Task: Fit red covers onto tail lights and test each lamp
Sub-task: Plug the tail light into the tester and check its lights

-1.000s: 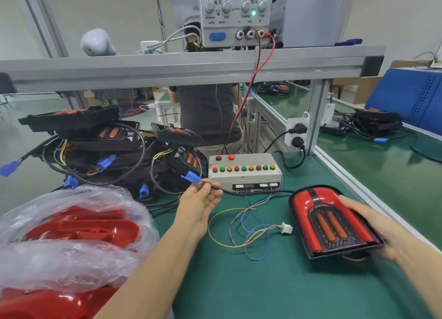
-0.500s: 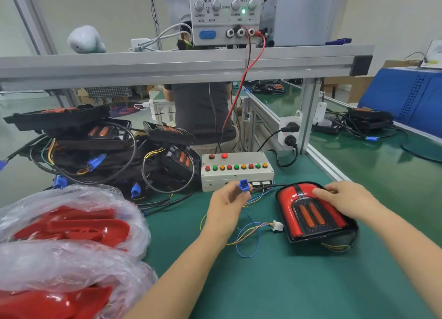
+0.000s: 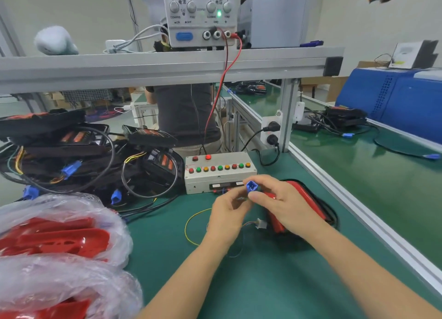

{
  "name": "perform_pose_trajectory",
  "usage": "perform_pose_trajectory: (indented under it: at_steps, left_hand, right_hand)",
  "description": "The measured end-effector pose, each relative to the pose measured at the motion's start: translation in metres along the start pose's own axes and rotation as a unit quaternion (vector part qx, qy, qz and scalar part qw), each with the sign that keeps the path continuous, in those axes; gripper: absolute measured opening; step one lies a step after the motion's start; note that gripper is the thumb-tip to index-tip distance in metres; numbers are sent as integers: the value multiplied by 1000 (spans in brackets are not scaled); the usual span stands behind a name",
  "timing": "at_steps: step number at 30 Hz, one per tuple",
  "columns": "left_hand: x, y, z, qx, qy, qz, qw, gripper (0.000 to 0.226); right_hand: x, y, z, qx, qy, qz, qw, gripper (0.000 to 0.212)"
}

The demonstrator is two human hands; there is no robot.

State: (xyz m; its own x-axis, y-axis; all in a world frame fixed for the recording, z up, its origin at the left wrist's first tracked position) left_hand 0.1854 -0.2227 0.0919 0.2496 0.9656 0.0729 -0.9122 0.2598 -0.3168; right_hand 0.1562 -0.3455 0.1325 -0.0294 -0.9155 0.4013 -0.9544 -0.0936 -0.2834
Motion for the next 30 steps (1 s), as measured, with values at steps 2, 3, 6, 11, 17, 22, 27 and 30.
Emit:
perform_pose_trajectory:
  at_steps: [2, 3, 6, 11, 17, 22, 27, 30]
  left_hand:
    - [4, 1, -8, 51, -163, 0, 985, 35]
    - [6, 2, -13, 71, -248, -23, 966, 38]
    - [-3, 7, -22, 65, -410, -109, 903, 30]
    - [-2, 1, -13, 25, -459, -81, 884, 28]
    - [38, -15, 14, 83, -90, 48, 991, 18]
    - [40, -19, 26, 73, 3, 44, 996, 14]
    - [53, -21, 29, 75, 4, 30, 997, 14]
    - [63, -23, 29, 85, -36, 4, 996, 11]
  right_hand:
    - [7, 1, 4, -1, -26, 43, 999, 27]
    - [12, 1, 6, 0, -37, 69, 997, 28]
    - [20, 1, 16, -20, -137, 113, 984, 31]
    - [16, 2, 28, -50, -188, 80, 978, 35]
    - [13, 2, 30, -71, -214, 67, 972, 15]
    - [3, -2, 24, -51, -156, 44, 985, 22]
    - [-5, -6, 18, -49, -134, 35, 989, 30]
    - [-8, -8, 18, -54, -116, 44, 991, 27]
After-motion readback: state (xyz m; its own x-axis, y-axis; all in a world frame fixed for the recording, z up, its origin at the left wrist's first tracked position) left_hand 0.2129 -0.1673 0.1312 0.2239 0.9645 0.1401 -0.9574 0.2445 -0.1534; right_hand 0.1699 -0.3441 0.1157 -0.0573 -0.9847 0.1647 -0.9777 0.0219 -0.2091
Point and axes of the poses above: each hand's wrist, its own y-axis away from the middle knuckle, its own x-axis out of the back of the hand, z = x × y, the point moved 4 cm from there along -y, towards the middle knuckle, and after that the axes turned 5 degrees about -x, right-handed, at the moved point
